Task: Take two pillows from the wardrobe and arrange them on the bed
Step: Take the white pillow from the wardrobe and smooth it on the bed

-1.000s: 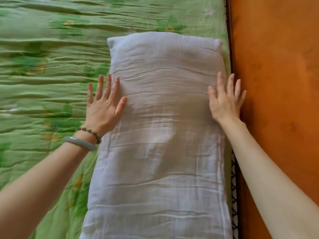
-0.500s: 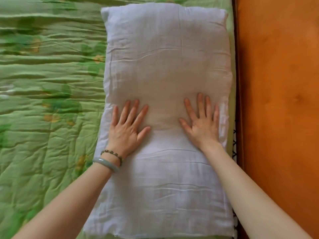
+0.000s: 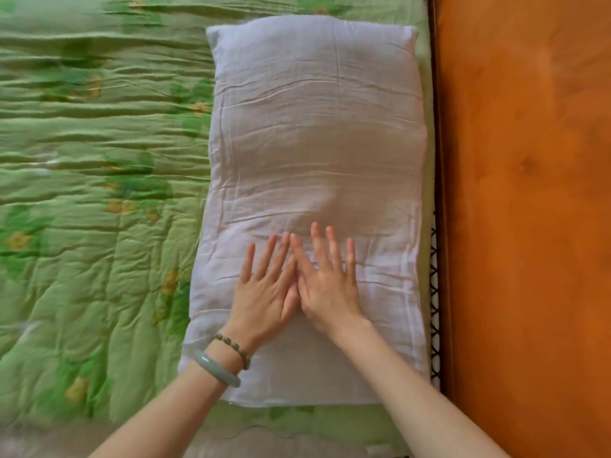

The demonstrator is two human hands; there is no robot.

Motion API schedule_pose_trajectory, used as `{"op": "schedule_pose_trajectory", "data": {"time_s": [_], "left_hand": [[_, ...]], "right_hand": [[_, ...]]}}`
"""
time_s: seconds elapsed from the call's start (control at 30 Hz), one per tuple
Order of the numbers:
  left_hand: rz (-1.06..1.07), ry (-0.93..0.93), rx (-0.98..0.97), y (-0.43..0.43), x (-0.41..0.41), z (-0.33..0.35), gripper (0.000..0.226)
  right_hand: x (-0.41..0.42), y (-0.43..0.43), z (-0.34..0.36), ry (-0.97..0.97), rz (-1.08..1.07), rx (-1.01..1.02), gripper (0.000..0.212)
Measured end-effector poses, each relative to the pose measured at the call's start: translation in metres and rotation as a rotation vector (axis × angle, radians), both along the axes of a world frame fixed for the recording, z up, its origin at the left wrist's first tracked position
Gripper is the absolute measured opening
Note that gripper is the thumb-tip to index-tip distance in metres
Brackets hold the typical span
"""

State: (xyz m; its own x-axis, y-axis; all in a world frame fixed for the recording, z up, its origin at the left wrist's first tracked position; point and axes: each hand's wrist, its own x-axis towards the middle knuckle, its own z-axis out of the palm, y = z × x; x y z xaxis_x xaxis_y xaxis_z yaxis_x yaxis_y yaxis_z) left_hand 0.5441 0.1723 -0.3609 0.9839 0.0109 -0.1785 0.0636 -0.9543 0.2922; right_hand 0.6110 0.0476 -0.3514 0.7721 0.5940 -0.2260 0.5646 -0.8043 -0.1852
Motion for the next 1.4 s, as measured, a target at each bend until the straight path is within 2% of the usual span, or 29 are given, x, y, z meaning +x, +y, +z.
{"op": "schedule_pose_trajectory", "data": {"time_s": [0.13,0.27,0.4,0.47,0.53,0.67,0.73,0.9,1.03,1.2,1.27,1.4], "left_hand": [[-0.049,0.127,0.091,0.03,-0.044,-0.024,0.06],[-0.014,0.173,0.121,0.063,-0.072,-0.033,0.064],[0.135,0.22,0.14,0.08,-0.099,-0.022,0.076],[0.254,0.192,0.123,0.071,-0.1,-0.01,0.079],[0.222,0.108,0.094,0.044,-0.096,0.001,0.075],[-0.1,-0.004,-0.021,-0.032,-0.099,0.003,0.063],[-0.139,0.007,-0.003,-0.043,-0.106,-0.007,0.061],[-0.184,0.069,0.106,-0.018,-0.137,-0.042,0.065],[-0.029,0.112,0.084,-0.003,-0.148,-0.052,0.066],[0.378,0.273,-0.092,0.002,-0.178,-0.048,0.085],[0.427,0.296,-0.09,0.005,-0.182,-0.048,0.089],[0.428,0.348,-0.038,0.02,-0.187,-0.027,0.094]], "right_hand": [[-0.012,-0.055,-0.034,0.122,-0.025,-0.184,0.061],[-0.003,-0.116,-0.043,0.084,-0.161,-0.309,0.063],[0.005,-0.158,-0.029,0.096,-0.401,-0.318,0.068],[0.003,-0.16,-0.017,0.088,-0.488,-0.232,0.069],[-0.013,-0.135,-0.006,0.024,-0.406,-0.103,0.065],[-0.081,-0.06,-0.003,-0.084,-0.032,0.102,0.057],[-0.101,-0.05,-0.014,-0.096,0.047,0.043,0.056],[-0.111,-0.088,-0.046,-0.144,0.164,-0.094,0.059],[-0.104,-0.124,-0.056,-0.083,-0.015,-0.117,0.066],[-0.11,-0.173,-0.046,0.087,-0.252,-0.11,0.068],[-0.11,-0.185,-0.042,0.177,-0.345,-0.103,0.071],[-0.099,-0.184,-0.014,0.246,-0.342,-0.074,0.068]]}}
